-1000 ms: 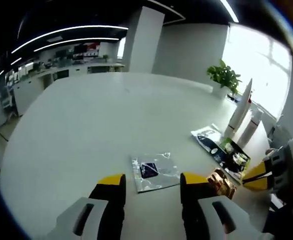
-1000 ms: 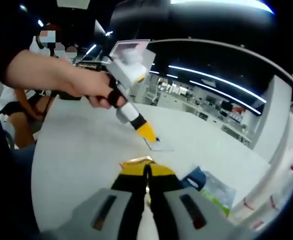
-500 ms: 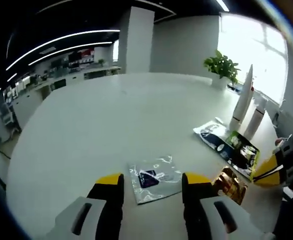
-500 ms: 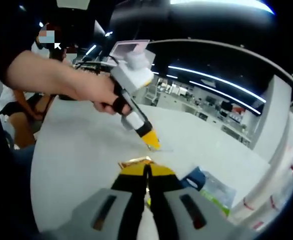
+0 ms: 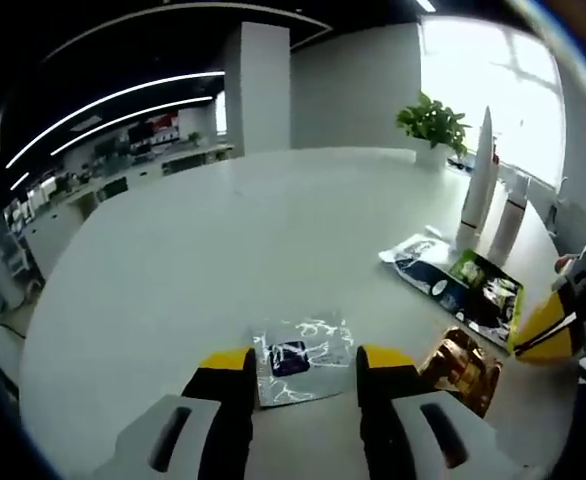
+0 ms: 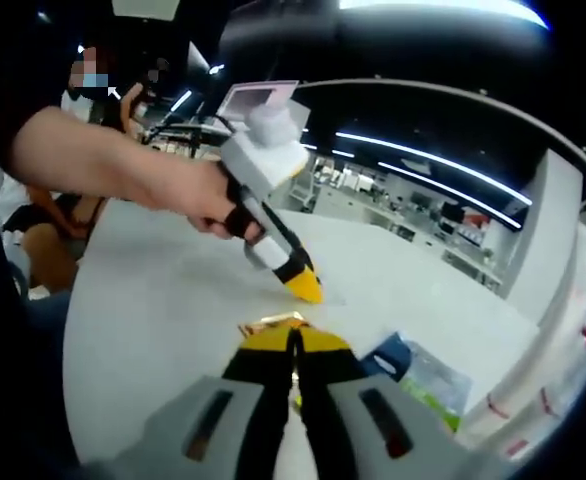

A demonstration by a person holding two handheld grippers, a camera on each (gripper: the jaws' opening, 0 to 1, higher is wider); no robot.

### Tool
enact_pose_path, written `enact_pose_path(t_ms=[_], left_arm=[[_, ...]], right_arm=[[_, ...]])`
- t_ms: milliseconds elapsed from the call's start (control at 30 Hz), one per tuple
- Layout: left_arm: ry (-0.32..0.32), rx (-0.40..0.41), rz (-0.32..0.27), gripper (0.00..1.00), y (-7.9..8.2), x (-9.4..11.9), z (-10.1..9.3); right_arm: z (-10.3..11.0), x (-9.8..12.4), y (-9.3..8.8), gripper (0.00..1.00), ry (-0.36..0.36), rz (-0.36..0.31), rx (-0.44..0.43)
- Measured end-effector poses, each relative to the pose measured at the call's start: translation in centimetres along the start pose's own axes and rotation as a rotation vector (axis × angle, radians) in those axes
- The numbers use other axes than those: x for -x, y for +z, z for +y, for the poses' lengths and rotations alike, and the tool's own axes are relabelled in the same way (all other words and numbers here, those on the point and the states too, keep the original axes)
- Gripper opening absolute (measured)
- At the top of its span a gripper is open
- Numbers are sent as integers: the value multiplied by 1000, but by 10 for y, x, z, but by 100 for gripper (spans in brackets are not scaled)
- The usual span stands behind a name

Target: Arrange the skincare products in the storage area until every visible bottle or jar stands upright without overlapping.

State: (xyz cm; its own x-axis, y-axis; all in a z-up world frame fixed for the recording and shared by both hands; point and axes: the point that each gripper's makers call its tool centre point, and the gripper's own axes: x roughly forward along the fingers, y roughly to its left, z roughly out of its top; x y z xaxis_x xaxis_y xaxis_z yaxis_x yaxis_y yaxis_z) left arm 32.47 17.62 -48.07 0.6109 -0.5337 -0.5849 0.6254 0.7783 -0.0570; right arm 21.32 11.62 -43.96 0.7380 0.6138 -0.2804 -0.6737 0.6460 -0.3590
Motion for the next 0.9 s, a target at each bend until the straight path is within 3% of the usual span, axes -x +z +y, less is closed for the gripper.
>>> enact_pose_path(t_ms=[400,433,467,900], left_arm=[[-9,-12,0,37,1,0,0],[-18,-16,3,30,1,0,-2],[-50,-46,25,11,-2,1,-5],[-30,-45,19,10,-2,-2,-6]], right_arm=[[1,1,0,1,2,-1,-2],[1,1,0,1,0,-1,-2],[0,1,0,1,0,-1,-3],[0,2,-1,1,0,3,2]])
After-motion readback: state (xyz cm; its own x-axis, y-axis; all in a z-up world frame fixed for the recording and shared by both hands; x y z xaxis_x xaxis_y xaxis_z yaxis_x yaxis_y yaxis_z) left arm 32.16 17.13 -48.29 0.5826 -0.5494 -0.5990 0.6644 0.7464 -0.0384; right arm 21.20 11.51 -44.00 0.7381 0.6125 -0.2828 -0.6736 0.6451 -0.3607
